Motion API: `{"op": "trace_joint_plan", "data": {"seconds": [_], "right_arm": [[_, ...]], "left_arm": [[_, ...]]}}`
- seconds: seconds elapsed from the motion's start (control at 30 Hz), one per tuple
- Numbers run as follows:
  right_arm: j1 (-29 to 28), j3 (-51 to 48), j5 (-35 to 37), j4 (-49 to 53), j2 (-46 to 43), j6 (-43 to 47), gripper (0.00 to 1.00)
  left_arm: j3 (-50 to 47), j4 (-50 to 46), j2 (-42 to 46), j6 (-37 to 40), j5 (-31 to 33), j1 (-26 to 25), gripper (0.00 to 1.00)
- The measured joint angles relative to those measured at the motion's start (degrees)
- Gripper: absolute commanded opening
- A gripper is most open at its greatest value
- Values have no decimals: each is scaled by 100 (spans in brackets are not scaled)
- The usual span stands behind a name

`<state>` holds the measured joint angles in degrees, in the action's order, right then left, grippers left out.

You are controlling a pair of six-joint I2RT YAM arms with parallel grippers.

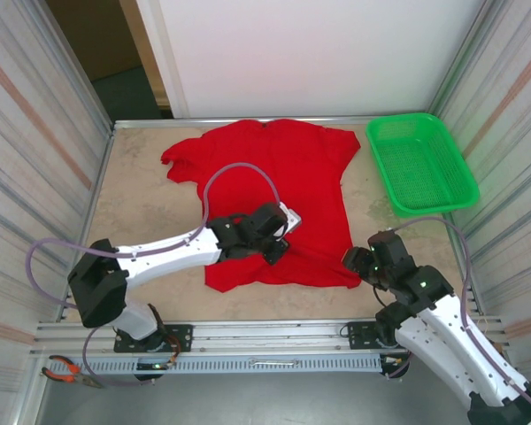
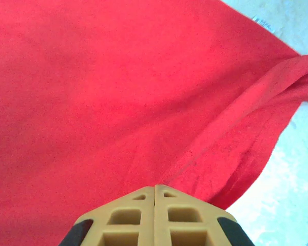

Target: Fold the inside-out t-shirt

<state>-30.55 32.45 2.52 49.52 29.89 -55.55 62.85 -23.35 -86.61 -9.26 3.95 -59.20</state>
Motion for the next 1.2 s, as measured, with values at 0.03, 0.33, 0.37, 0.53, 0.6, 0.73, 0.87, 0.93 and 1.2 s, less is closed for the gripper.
{"op": "trace_joint_plan", "data": {"seconds": [0.03,0.33,0.37,0.53,0.6,0.73,0.87,0.93,1.2], "right_arm": [[-81,13,-74,-70,-13,-61,55],[-2533,-374,264,-1880,664,-1139,11],[-2835,-376,407,-2094,951,-1226,10],[-3517,-315,1016,-3141,2437,-1460,4],[-3582,-267,1233,-3519,2922,-1502,0],[-3687,-223,1781,-4415,3674,-1572,0],[-3812,-223,2402,-5265,4232,-1580,0],[-3812,-223,2682,-5622,4437,-1572,0],[-3018,-208,2977,-6872,5130,-1370,0]], "left_arm": [[15,-52,33,-7,-13,7,0],[22,-330,481,-433,-142,216,0],[22,-339,608,-479,-140,227,0],[142,-354,1086,-675,-197,251,0],[256,-365,1174,-752,-249,251,0],[479,-389,1320,-911,-354,251,0],[671,-398,1412,-1075,-503,251,0],[780,-398,1419,-1139,-581,240,0],[1506,-564,1419,-1250,-752,-229,0]]}}
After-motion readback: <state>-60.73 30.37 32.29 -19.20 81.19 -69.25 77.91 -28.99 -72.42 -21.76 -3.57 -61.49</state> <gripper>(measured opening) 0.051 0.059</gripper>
